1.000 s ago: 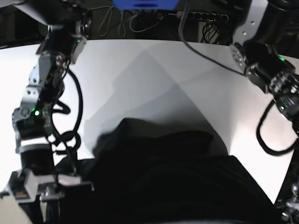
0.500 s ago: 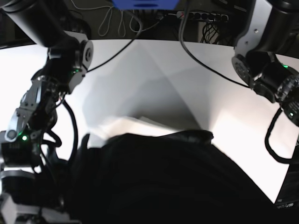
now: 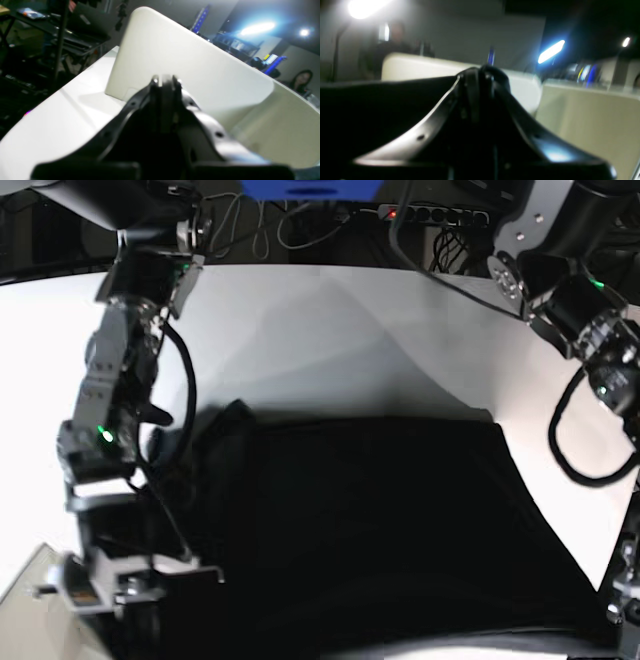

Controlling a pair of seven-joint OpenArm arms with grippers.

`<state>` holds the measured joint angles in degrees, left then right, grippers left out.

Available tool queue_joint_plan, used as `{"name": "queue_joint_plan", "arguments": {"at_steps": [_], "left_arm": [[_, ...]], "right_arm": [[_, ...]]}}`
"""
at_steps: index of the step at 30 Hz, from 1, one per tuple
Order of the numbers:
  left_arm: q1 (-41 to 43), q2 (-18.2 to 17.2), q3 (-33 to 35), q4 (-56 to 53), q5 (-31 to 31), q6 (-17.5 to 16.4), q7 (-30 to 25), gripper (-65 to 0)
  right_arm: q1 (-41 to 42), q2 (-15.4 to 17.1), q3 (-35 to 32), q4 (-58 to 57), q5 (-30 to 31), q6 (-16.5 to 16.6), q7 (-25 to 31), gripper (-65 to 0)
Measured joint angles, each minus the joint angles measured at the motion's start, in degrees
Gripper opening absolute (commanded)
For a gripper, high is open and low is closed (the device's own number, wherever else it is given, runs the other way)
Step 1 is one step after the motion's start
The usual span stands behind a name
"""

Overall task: Layout the t-shirt on the table in an organized manner, then fold the t-shirt properly
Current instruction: 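Lift the shirt high with both grippers and lay it down flat, then open both grippers and raise them off the flattened shirt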

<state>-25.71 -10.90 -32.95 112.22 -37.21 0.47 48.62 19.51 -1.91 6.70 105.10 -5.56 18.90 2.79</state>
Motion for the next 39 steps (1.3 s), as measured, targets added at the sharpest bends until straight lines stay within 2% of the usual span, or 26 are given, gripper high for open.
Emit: {"name": "queue_joint_plan", "arguments": {"at_steps": [7, 9, 15, 17, 18, 21, 25, 28, 31, 33, 39], "left_arm": [[-3.61, 0.24, 2.93, -9.14, 5.88, -0.26, 0.00, -64.7], [-4.94, -0.04, 3.87, -13.22, 7.48, 0.13, -0.44, -64.7], [-13.03, 0.33, 4.55, -31.15, 9.20, -0.07, -0.37, -63.7], [-15.96, 0.42, 4.33, -39.17, 9.14, -0.28, -0.68, -60.0], [-17.33, 0.42, 4.28, -43.78, 9.40, -0.07, -0.76, -56.4], [-19.87, -0.55, 4.37, -55.78, 9.38, 0.09, -0.68, -41.4], [-18.45, -1.51, 4.50, -57.05, 8.90, -0.02, 0.20, -21.8], [-15.39, -1.77, 4.17, -54.14, 8.98, -0.11, -0.35, -13.5], [-7.96, -1.62, 4.26, -45.59, 8.83, -0.37, 0.26, -13.3], [-2.67, -1.42, 4.09, -40.44, 9.18, 0.17, 0.31, -13.3], [13.70, 0.35, 4.17, -27.17, 8.50, -0.76, -0.76, -13.3]], "right_arm": [[11.08, 1.40, 0.11, -17.81, -0.07, 0.28, -0.09, -65.0], [15.26, 1.97, 0.17, -24.48, -0.04, 0.26, -2.27, -65.0], [31.47, 4.09, -0.63, -56.02, 0.02, 0.13, -8.68, -65.0], [36.17, 4.33, -0.79, -66.18, -0.04, 0.11, -8.76, -65.0], [38.14, 4.72, -0.92, -70.97, 0.26, 0.37, -8.79, -62.7], [41.31, 5.77, -0.74, -80.19, -0.02, -0.02, -8.63, -48.9], [39.26, 5.95, -0.87, -78.23, -0.02, -0.07, -9.84, -32.3], [33.62, 6.32, -0.72, -70.84, 0.07, -0.04, -10.73, -28.5], [25.18, 6.69, -0.63, -59.01, 0.02, -0.44, -11.37, -28.2], [19.96, 6.75, -0.59, -52.13, -0.20, -0.42, -14.27, -28.2], [2.80, 5.84, -0.57, -31.80, 0.11, -0.39, -15.43, -28.1]]}}
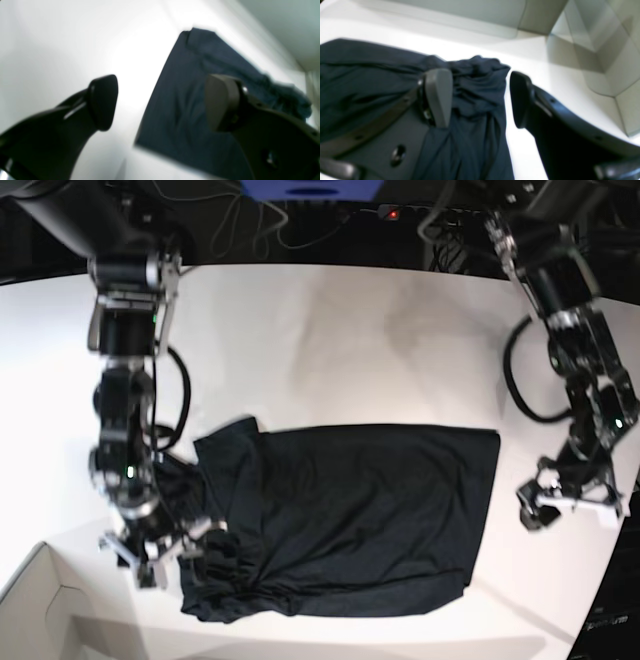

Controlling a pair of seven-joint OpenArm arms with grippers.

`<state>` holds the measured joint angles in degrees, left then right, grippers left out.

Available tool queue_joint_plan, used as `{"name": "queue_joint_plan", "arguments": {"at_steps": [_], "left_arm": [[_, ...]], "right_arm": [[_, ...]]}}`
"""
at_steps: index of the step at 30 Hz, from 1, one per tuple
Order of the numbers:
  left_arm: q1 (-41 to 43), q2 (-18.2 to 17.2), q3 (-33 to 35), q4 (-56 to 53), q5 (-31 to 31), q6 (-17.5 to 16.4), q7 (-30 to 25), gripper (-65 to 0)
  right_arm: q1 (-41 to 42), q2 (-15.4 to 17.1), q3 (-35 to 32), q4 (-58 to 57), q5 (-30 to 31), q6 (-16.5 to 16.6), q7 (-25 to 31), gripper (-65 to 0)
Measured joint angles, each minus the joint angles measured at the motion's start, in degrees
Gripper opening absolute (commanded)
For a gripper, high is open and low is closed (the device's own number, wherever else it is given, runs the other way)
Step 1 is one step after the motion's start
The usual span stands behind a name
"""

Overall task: Layout the t-shirt on the table in an organized manner, then fold the t-shirt properly
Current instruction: 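Open both grippers and raise them off the flattened shirt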

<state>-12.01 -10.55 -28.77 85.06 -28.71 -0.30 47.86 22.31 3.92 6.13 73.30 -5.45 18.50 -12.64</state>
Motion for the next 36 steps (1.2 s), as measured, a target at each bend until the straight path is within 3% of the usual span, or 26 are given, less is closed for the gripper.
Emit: {"name": "queue_joint_plan", "arguments": {"at_steps": [5, 7, 13, 19, 24, 28, 30, 31, 34, 35, 36], "left_arm": [[8.98, 2.40, 0.07, -0.26, 1.18, 0.68, 0.44, -13.3], [9.86, 3.96, 0.17, -0.28, 0.87, 0.48, 0.44, -13.3], [9.14, 3.91, 0.59, -4.83, 0.81, 0.04, -0.13, -13.3], [5.25, 3.78, 0.76, -10.64, 0.63, 0.09, -1.27, -13.3], [1.75, 3.28, 7.19, -15.30, 0.87, 0.04, -3.06, -13.4], [2.40, 3.72, 10.82, -16.35, 0.57, -0.59, -9.25, -14.1], [2.58, 3.32, 11.91, -17.25, 0.44, -0.61, -10.80, -21.0], [2.60, 3.13, 12.31, -17.57, 0.20, -0.59, -10.93, -28.0], [2.86, 3.13, 12.39, -17.62, -0.22, -0.37, -9.66, -58.7], [3.17, 3.19, 12.39, -17.55, -0.61, -0.37, -9.01, -65.0], [3.37, 3.28, 12.37, -17.49, -0.90, -0.33, -8.90, -65.0]], "right_arm": [[-14.71, -1.51, 0.07, 13.60, -0.15, -0.11, -1.18, -28.1], [-19.74, -1.75, -0.04, 18.47, 0.11, 0.11, -0.66, -28.1], [-32.22, -3.45, 0.09, 30.77, 0.24, 0.00, -0.24, -28.1], [-43.95, -5.14, -0.04, 35.12, 0.15, 0.22, -0.63, -28.1], [-49.07, -5.05, 0.09, 35.60, 0.11, 0.15, -0.26, -28.2], [-50.51, -5.05, 0.09, 35.69, 0.11, 0.15, -0.26, -28.3], [-50.62, -5.05, 0.09, 35.69, 0.13, 0.15, -0.24, -28.4], [-50.62, -5.05, 0.09, 35.71, 0.11, 0.15, -0.24, -28.4], [-50.60, -5.05, 0.07, 35.74, 0.13, 0.15, -0.24, -28.4], [-50.58, -5.05, 0.07, 35.74, 0.13, 0.15, -0.24, -28.4], [-50.45, -5.05, 0.07, 35.74, 0.11, 0.15, -0.28, -28.4]]}}
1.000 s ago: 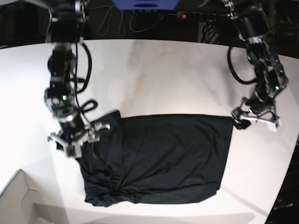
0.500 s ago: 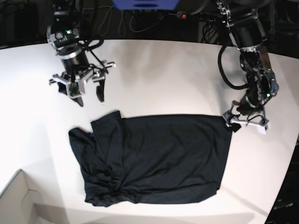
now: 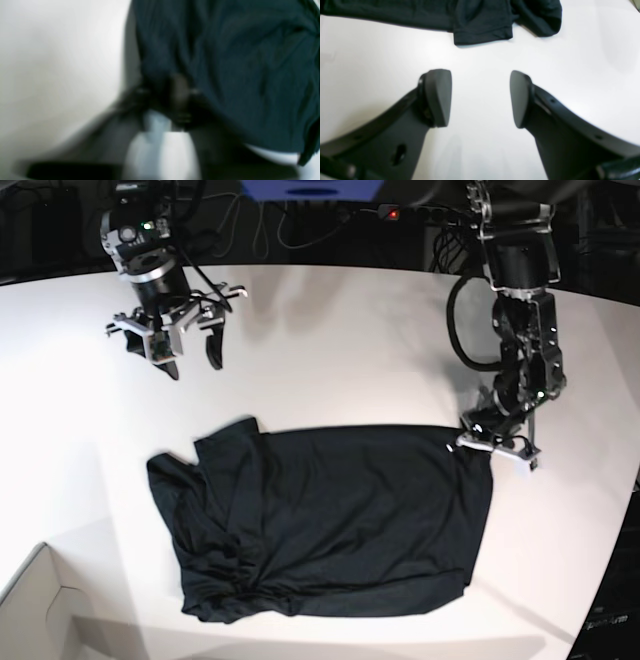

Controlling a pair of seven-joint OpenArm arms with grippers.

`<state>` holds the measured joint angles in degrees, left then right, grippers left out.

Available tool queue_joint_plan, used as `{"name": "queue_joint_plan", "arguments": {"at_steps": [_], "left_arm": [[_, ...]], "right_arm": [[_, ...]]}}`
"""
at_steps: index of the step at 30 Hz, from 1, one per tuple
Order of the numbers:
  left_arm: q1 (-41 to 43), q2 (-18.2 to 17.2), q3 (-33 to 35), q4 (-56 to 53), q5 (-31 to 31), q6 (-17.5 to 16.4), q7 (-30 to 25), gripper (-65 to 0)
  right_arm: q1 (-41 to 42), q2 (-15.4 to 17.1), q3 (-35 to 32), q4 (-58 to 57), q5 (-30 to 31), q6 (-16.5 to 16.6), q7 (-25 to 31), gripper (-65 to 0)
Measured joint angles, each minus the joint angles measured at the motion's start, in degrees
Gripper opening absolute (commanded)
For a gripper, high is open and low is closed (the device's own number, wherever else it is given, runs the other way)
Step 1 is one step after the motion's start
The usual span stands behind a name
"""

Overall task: Layout the t-shirt on the table in an organized manner, then fold the t-shirt properly
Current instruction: 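Open both grippers and raise them off the flattened shirt, then grasp the shirt edge with the right gripper and pull it outward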

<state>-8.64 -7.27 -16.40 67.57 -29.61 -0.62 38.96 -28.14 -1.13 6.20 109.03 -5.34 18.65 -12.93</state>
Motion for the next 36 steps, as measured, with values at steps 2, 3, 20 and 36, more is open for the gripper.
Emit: {"name": "queue_joint_plan", "arguments": {"at_steps": [2, 3, 20, 36], "left_arm": [[-0.24, -0.09, 0.00, 0.33, 0.00, 0.00, 2.25, -61.2], [-0.31, -0.17, -0.02, 0.79, 0.04, 0.00, 3.48, -62.6], [9.75, -1.14, -24.52, 24.87, 1.49, 0.46, 20.44, -64.7], [11.37, -1.27, -27.12, 24.68, 1.16, 0.42, 20.44, -64.7]], "right_arm": [[0.96, 0.04, -0.15, -0.09, -0.02, 0.07, -0.02, -28.4], [1.77, 0.02, -0.15, -0.15, 0.00, 0.07, -0.26, -28.3], [12.04, 0.15, -11.17, -12.02, -0.22, -0.22, -0.63, -28.1], [14.91, -4.44, -22.62, -23.63, -0.17, -0.22, 0.37, -28.5]]}}
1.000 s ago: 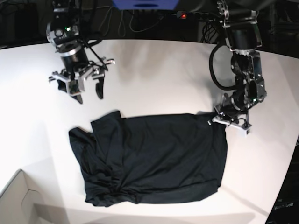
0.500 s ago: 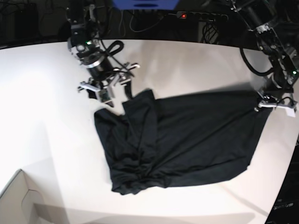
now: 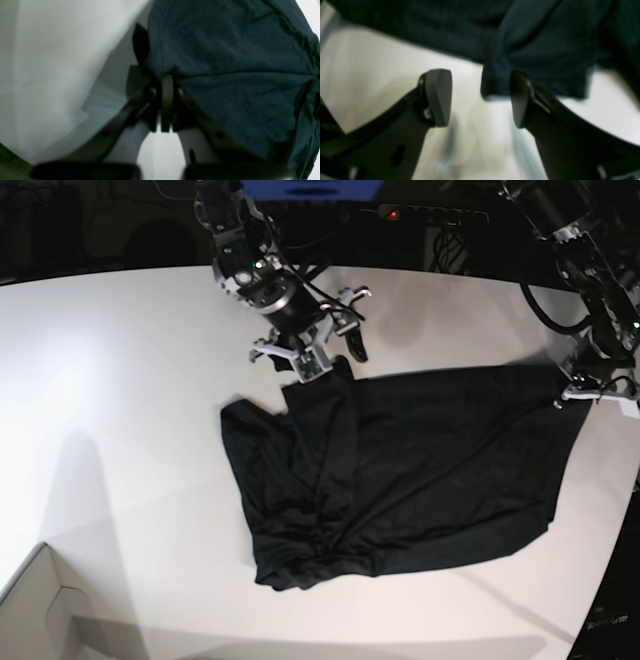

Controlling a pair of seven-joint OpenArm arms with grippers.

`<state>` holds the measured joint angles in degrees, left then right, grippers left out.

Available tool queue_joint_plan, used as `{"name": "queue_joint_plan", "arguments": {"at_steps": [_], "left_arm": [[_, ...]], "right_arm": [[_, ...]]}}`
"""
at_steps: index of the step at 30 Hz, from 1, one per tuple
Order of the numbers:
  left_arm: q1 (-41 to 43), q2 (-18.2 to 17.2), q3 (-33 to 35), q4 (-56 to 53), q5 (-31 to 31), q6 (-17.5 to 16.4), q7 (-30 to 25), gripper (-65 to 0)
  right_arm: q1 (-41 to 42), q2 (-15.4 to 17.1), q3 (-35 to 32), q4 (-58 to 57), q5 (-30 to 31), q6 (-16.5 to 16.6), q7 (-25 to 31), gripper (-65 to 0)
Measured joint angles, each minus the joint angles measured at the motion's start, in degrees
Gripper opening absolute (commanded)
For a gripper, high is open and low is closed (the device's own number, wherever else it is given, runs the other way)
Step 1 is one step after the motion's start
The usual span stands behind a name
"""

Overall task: Layout the t-shirt on the table in an organized manner, then fold the t-shirt properly
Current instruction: 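Grasp the shirt edge with the right gripper and pull it outward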

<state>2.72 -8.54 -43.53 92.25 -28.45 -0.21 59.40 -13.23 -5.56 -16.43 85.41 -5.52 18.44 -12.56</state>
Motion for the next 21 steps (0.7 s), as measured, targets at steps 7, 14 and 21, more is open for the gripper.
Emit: {"name": "queue_joint_plan", "arguments": {"at_steps": [7, 14, 21], "left_arm": [[0.46, 0.09, -0.20, 0.00, 0.39, 0.00, -0.15, -64.8], [1.22, 0.11, -0.20, 0.00, 0.57, 0.00, -0.09, -64.8], [1.25, 0.11, -0.22, 0.02, 0.39, 0.00, -0.04, -64.8]], "right_arm": [[4.50, -0.22, 0.35, -7.85, 0.02, -0.22, 4.31, -29.0], [5.60, -0.17, 0.33, -9.33, 0.24, -0.22, 4.46, -55.2], [2.36, 0.98, 2.69, 5.68, 0.13, 0.09, 3.34, -65.0]]}}
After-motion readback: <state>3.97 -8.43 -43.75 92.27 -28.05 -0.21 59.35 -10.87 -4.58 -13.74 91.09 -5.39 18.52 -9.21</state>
